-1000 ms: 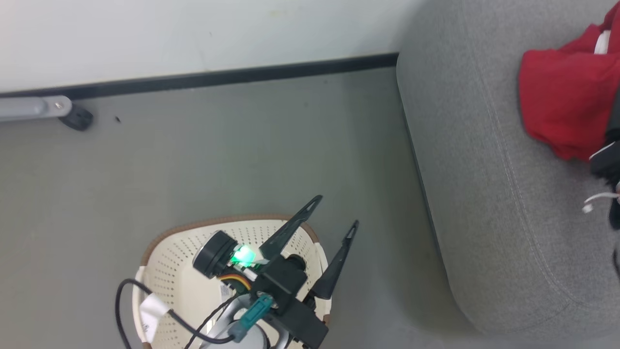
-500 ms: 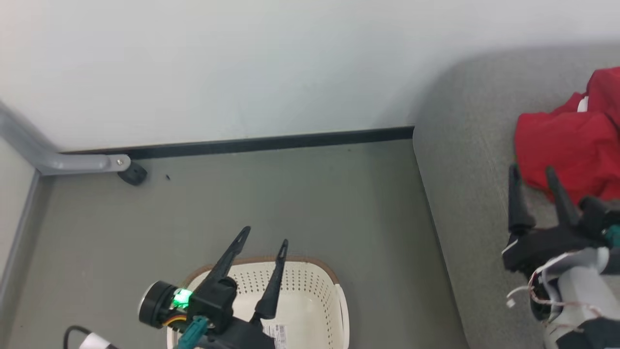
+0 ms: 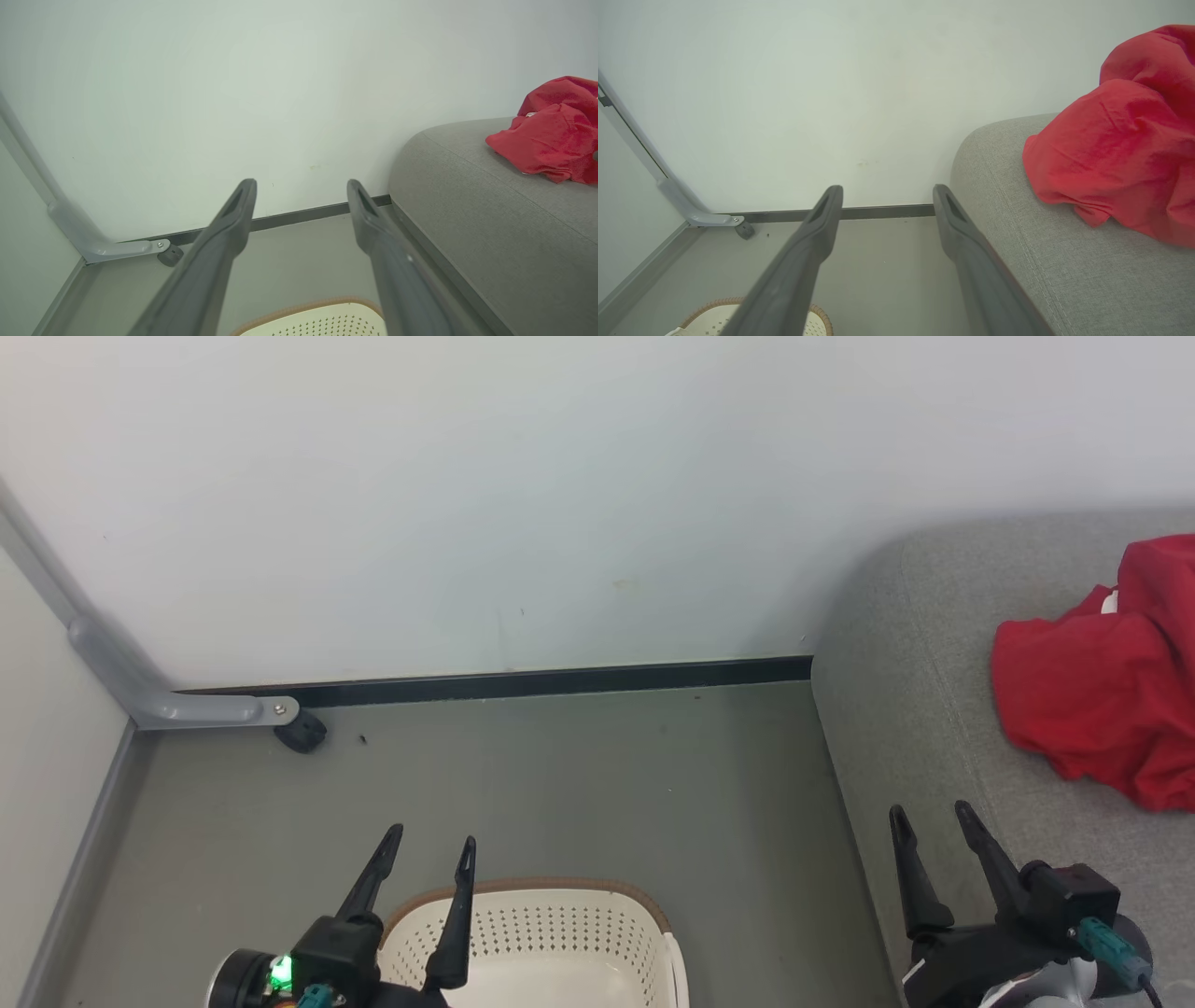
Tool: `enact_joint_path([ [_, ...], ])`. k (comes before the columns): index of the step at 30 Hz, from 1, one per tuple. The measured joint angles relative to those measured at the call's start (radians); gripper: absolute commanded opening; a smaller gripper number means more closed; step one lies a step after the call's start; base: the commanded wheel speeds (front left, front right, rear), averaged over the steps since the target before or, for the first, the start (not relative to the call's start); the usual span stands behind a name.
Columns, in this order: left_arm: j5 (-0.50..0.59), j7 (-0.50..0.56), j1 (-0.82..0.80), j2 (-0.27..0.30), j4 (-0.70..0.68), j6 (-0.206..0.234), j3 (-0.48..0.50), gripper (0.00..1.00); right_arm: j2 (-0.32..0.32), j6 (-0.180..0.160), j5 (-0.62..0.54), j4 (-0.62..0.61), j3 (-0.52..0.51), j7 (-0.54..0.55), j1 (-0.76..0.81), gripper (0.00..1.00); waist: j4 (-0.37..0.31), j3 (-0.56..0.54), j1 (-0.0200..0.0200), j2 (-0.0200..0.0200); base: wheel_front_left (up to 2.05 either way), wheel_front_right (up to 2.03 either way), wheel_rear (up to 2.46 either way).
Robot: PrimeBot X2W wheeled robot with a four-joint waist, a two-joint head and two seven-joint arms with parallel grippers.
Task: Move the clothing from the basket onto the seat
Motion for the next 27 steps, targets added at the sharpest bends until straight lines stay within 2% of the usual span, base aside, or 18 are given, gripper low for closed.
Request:
enact_joint_path([
  [9,0.000,0.000,0.078,-0.042,0.048,0.000,0.094,1.00,0.005,-0.008,-0.012,-0.078,0.010,0.000,0.105,1.00,0.007,-0.044,0.0000,0.0000,0.00,0.00,0.00],
  [15,0.002,-0.001,0.128,-0.075,0.063,0.000,0.147,1.00,0.002,-0.026,-0.014,-0.137,0.003,0.000,0.157,1.00,0.011,-0.062,0.0000,0.0000,0.00,0.00,0.00],
  [27,0.021,-0.010,0.161,-0.096,0.070,0.000,0.201,1.00,-0.029,-0.056,-0.022,-0.230,-0.023,0.001,0.199,1.00,0.015,-0.069,0.0001,0.0001,0.00,0.00,0.00],
])
